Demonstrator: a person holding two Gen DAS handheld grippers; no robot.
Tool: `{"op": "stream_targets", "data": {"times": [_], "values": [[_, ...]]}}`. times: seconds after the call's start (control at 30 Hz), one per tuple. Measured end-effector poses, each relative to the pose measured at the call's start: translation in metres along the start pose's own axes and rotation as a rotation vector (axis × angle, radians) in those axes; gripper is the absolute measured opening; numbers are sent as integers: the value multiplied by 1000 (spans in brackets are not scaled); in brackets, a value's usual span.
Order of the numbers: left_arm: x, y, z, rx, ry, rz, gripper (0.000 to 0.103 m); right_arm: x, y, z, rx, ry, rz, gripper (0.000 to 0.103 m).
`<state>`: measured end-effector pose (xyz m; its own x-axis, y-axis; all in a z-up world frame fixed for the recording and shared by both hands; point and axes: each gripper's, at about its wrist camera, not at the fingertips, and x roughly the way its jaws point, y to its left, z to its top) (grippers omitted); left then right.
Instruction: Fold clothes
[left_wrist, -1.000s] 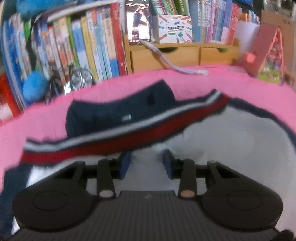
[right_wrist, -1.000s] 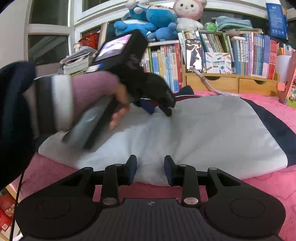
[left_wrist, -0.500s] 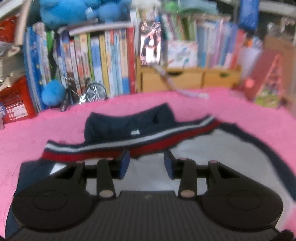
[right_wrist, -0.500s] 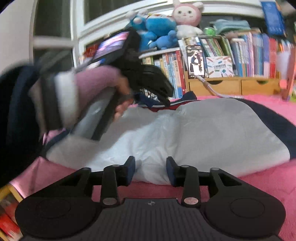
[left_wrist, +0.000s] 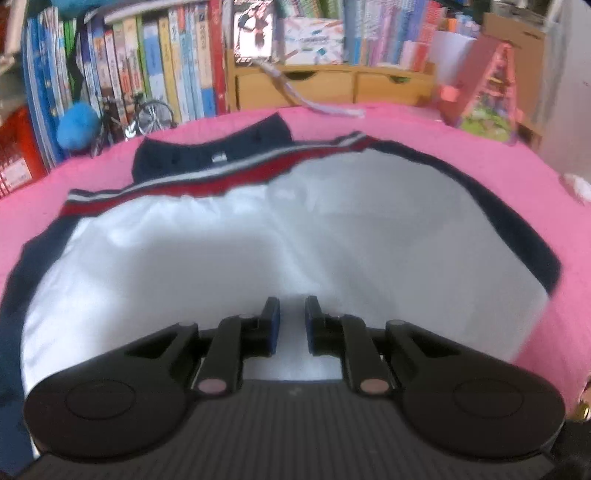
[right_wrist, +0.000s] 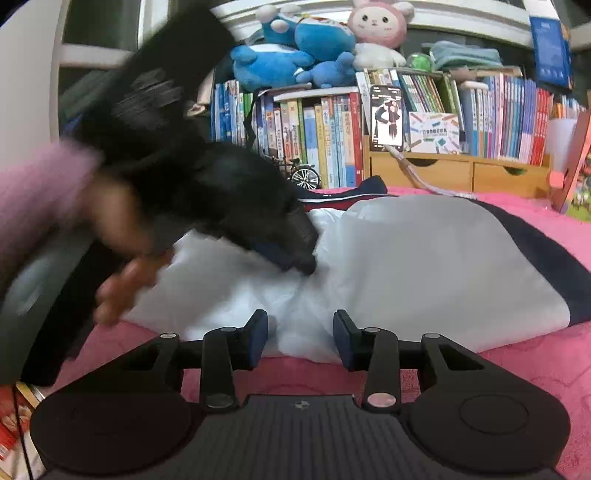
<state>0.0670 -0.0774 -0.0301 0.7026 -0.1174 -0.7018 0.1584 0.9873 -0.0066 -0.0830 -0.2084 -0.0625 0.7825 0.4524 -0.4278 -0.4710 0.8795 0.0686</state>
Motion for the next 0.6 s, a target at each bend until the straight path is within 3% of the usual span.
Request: {"op": "stream_targets", "data": {"times": [0.17,0.33,0.5,0.6], "values": [[44,5,43,-33,11,85,19,-2,4,-2,-13,-6,-12,40],[69,27,80,-126,30,73,14,-6,4,-5,-20,-13,-6,39],[65,43,88,-216,16,47,15,-10,5,-6,-28,-20,3,39],[33,23,77,-111,-52,105,18,-10,0,-3,-29,-28,25,40]]}}
